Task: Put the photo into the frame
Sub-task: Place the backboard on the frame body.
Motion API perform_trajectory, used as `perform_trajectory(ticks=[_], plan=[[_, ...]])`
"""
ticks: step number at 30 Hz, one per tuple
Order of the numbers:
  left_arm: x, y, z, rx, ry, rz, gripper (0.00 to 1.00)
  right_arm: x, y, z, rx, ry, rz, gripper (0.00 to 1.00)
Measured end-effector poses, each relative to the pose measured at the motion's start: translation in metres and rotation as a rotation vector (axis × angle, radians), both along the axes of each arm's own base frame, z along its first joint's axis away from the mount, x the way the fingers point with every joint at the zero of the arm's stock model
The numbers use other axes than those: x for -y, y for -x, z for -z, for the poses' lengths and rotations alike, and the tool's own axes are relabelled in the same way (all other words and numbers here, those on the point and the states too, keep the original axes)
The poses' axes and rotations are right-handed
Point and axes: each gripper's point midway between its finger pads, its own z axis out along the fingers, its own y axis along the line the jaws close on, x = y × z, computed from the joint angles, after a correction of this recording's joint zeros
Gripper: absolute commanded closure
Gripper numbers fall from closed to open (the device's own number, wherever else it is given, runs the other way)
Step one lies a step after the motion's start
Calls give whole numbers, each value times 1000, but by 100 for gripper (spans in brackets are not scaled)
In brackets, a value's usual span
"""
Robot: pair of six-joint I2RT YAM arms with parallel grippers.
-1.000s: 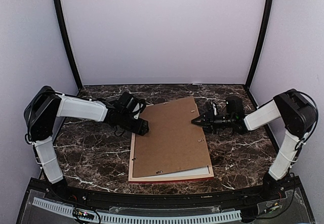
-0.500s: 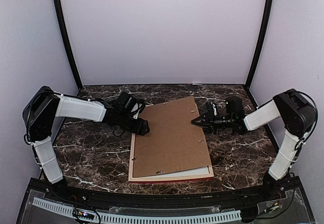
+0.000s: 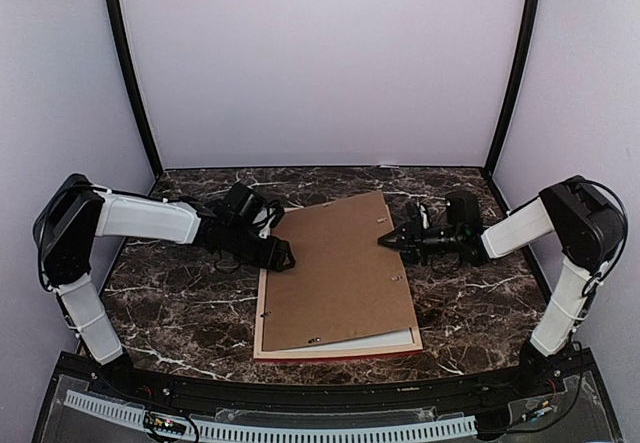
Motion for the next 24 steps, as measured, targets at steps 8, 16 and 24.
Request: perform_trajectory(ticks=[8, 16, 24], plan=[[-5, 16, -28, 17, 59, 1, 24, 0, 0, 1, -1, 1, 0, 73], [-9, 59, -31, -9, 82, 33, 19, 0, 0, 2, -3, 2, 0, 73], [-7, 110, -12, -77, 63, 74, 19, 0, 0, 1, -3, 2, 0, 73]])
